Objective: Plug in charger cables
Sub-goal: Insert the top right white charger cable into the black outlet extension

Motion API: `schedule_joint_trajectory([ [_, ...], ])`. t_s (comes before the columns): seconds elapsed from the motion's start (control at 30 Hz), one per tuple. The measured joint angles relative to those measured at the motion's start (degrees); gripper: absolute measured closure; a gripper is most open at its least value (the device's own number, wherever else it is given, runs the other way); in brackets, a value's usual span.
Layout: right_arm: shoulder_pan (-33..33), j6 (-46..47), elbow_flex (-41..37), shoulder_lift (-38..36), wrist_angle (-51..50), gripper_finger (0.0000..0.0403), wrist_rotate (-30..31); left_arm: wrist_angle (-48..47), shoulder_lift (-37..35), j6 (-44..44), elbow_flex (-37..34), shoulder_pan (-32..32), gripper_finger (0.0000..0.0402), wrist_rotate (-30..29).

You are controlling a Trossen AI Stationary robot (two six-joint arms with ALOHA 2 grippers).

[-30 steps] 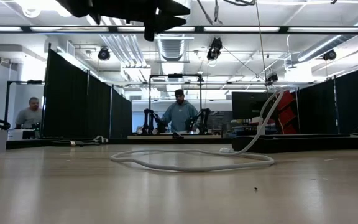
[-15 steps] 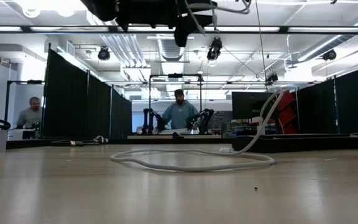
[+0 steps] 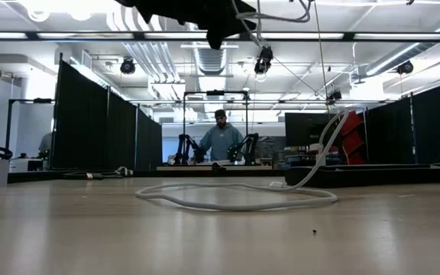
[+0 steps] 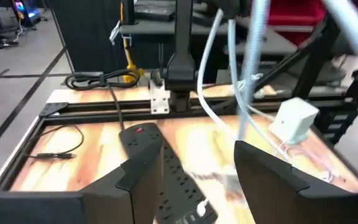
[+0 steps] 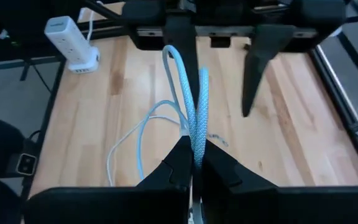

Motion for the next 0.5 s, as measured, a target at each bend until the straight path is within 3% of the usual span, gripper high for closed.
schedule_joint_trajectory([
  [0.5, 0.0, -2.4, 0.0, 1.3, 0.5, 0.0401, 2.8, 4.1, 1.1, -0.4, -0.2, -0.1, 0.0285, 0.1],
])
